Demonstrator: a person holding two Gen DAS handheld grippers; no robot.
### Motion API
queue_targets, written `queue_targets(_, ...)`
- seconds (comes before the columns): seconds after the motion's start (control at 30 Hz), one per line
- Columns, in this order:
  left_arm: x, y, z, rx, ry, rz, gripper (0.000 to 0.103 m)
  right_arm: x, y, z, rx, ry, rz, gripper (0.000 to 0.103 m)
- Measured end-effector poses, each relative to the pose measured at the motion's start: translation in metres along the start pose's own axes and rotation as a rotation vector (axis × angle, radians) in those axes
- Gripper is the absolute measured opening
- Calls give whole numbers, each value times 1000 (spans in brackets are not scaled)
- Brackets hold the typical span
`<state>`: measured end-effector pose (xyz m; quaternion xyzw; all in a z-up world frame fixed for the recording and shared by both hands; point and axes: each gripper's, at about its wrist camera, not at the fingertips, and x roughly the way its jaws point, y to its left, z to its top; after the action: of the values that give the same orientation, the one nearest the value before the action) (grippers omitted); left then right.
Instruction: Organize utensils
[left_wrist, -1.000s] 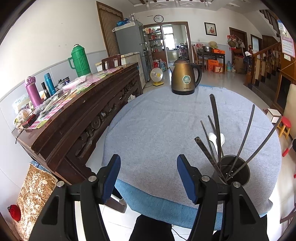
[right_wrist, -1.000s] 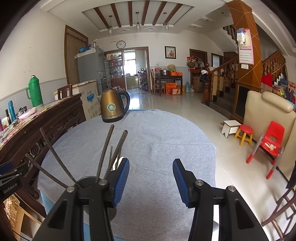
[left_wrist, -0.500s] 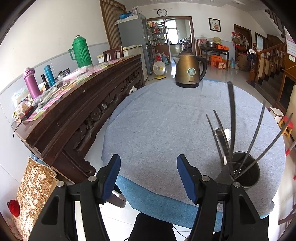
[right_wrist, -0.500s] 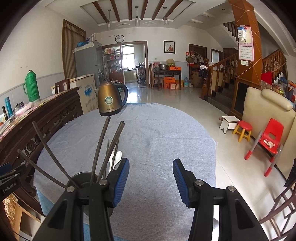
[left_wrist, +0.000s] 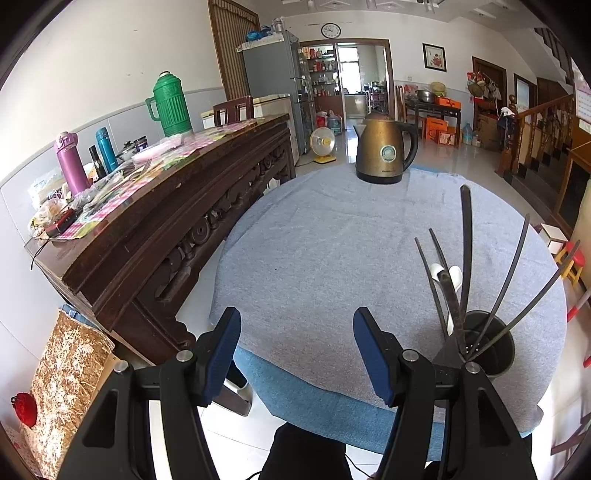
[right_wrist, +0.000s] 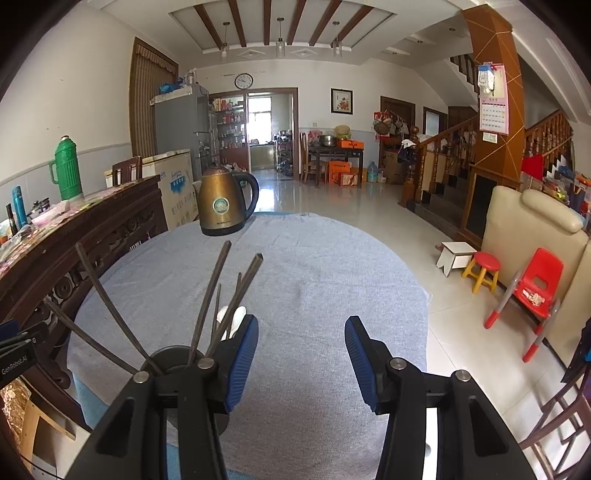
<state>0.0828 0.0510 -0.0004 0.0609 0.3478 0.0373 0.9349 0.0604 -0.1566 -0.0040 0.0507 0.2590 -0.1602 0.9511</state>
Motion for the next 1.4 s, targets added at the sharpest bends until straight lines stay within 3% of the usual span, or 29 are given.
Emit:
queue_targets(0.4, 4, 5, -1, -10, 7, 0, 64, -11, -1, 1, -6, -8, 2, 53)
queue_targets(0.77, 52, 16, -9, -26, 95, 23, 64, 22, -23, -2, 72, 68, 8, 53)
queue_targets(0.93, 94, 32, -10, -52, 163, 45, 64, 53, -49, -9, 144, 135, 1, 53)
queue_targets(1.07, 129, 38, -6, -44, 214, 47, 64, 93, -74, -17, 249, 212, 65, 53)
queue_targets(1.2, 165, 32, 1, -19, 270, -9, 64, 142, -84, -20, 305, 301, 156, 53)
queue_targets(1.4, 216, 6, 22, 33, 354, -129, 64, 216, -67, 0, 271, 402, 263, 52)
